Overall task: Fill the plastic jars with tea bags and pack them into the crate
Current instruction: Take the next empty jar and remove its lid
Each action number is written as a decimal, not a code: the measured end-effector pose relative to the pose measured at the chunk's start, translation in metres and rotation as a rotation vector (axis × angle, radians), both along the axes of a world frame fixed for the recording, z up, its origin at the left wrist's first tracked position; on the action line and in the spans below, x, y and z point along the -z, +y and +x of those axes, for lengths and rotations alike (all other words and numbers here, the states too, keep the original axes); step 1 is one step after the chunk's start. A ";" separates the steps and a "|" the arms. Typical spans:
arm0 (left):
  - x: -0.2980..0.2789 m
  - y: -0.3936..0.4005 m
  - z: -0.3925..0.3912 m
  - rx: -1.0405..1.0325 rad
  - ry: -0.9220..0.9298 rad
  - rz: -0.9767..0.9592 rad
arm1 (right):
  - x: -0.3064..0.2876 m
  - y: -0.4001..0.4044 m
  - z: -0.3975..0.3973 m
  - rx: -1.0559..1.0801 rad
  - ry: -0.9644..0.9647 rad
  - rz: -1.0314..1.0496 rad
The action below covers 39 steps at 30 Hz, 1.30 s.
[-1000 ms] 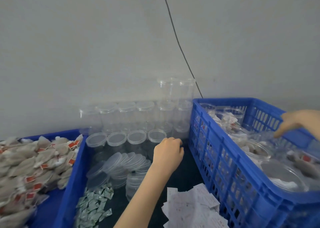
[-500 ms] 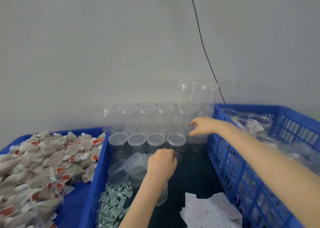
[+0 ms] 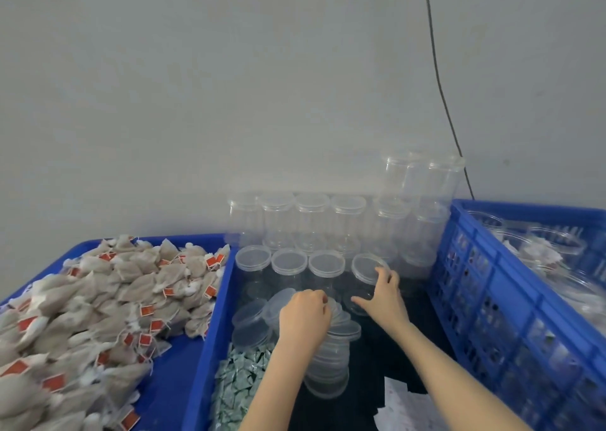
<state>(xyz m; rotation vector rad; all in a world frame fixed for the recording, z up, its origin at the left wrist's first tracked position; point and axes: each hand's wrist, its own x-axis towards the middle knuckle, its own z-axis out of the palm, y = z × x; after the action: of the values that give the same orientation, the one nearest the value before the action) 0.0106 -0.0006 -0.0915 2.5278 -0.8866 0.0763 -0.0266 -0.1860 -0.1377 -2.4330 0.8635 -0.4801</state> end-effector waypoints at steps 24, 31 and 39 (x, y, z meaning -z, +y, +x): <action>-0.047 -0.005 -0.008 0.422 0.481 -0.410 | -0.037 0.058 -0.077 -0.366 -0.674 0.300; -0.064 0.013 -0.006 0.547 0.414 -0.168 | -0.036 0.074 -0.083 -0.358 -0.657 0.486; -0.062 0.019 -0.014 0.529 0.411 -0.273 | -0.037 0.085 -0.077 -0.460 -0.526 0.760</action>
<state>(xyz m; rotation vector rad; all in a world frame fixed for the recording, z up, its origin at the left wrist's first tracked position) -0.0037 0.0184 -0.0290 1.8907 -1.2323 -0.4408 -0.1039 -0.1015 -0.1007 -1.6076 0.1802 -0.4683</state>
